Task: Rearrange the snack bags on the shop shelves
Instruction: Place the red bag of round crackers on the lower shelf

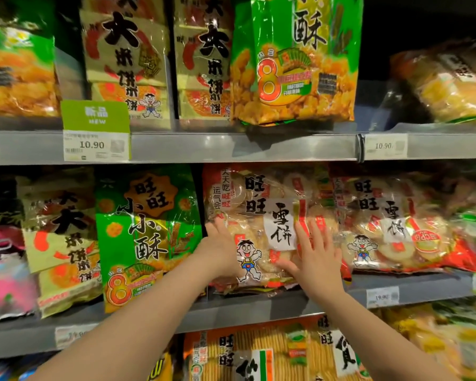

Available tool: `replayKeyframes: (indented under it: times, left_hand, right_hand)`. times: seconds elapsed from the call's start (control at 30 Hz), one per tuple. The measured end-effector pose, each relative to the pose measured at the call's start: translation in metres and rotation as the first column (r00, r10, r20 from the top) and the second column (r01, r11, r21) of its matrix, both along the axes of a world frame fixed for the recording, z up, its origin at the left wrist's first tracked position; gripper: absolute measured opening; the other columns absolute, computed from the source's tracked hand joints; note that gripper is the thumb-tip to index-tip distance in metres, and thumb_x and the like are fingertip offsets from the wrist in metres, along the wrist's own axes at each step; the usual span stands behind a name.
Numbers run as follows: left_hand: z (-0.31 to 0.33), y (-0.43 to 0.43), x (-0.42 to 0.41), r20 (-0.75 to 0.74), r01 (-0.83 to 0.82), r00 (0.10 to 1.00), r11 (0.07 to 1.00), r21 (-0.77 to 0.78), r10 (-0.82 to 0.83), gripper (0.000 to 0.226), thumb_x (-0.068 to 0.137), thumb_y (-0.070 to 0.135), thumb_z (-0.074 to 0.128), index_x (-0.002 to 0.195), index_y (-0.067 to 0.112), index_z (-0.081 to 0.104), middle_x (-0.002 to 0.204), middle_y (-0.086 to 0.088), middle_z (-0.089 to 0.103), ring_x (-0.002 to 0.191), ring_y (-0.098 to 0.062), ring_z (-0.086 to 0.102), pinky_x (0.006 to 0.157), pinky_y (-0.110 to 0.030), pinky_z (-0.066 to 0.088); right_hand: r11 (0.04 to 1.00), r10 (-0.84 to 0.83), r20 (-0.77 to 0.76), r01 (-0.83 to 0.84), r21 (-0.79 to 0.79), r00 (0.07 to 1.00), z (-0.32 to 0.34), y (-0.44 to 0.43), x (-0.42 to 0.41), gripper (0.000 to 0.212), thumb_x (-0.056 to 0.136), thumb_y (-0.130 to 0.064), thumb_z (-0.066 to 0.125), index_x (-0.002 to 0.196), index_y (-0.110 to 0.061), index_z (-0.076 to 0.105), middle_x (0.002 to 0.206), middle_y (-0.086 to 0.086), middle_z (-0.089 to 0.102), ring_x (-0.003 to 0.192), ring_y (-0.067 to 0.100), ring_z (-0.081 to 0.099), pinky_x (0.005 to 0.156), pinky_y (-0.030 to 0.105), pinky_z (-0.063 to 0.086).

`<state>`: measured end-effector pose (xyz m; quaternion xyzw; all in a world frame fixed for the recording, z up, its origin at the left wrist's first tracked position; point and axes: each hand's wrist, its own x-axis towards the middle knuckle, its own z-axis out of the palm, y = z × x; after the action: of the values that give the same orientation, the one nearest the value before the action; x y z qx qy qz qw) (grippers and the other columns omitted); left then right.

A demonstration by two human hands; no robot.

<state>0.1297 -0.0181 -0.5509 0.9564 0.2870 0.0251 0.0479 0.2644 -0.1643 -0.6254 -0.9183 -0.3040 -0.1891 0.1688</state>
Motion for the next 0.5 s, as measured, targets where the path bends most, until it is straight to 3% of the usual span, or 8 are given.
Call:
replayKeyframes:
  times: [0.1,0.23,0.37,0.5]
  left_hand:
    - [0.000,-0.004,-0.004,0.047,-0.007,0.999,0.999,-0.032,0.008,0.116,0.079,0.031,0.072,0.143,-0.002,-0.019,0.154,-0.024,-0.011,0.134,-0.034,0.036,0.101,-0.034,0.042]
    - [-0.021,0.001,-0.008,0.153,-0.062,0.987,0.987,0.146,0.040,0.119,0.072,0.046,0.073,0.146,0.002,-0.009,0.153,-0.021,0.015,0.116,-0.029,0.056,0.090,-0.036,0.046]
    - [-0.038,0.003,0.006,0.043,-0.134,0.991,0.928,0.348,0.127,0.113,0.078,0.058,0.060,0.145,-0.004,-0.007,0.149,-0.019,0.026,0.123,-0.024,0.048,0.105,-0.042,0.029]
    - [-0.043,0.004,0.017,0.149,-0.228,0.972,0.870,0.437,0.179,0.080,0.090,0.038,0.054,0.143,-0.002,0.011,0.139,-0.012,0.034,0.120,-0.021,0.042,0.094,-0.035,0.036]
  right_hand:
    - [0.996,0.036,-0.003,-0.036,0.082,0.999,-0.005,-0.004,0.004,0.104,0.059,-0.090,0.010,0.148,-0.037,0.002,0.159,-0.003,-0.002,0.146,0.025,-0.008,0.112,0.059,0.011]
    - [0.985,0.075,0.004,-0.074,0.153,0.997,-0.008,-0.012,0.008,0.096,0.063,-0.089,0.018,0.146,-0.041,0.007,0.159,-0.002,0.003,0.146,0.022,-0.004,0.114,0.058,0.013]
    - [0.985,0.088,0.011,-0.088,0.146,0.996,-0.011,-0.011,0.005,0.099,0.061,-0.092,0.009,0.146,-0.042,0.010,0.159,0.000,0.002,0.145,0.022,-0.008,0.114,0.056,0.009]
    - [0.997,0.054,0.003,-0.054,0.055,0.999,-0.014,-0.001,0.004,0.101,0.063,-0.088,0.008,0.149,-0.035,0.010,0.159,0.006,0.003,0.146,0.029,-0.006,0.111,0.059,0.010]
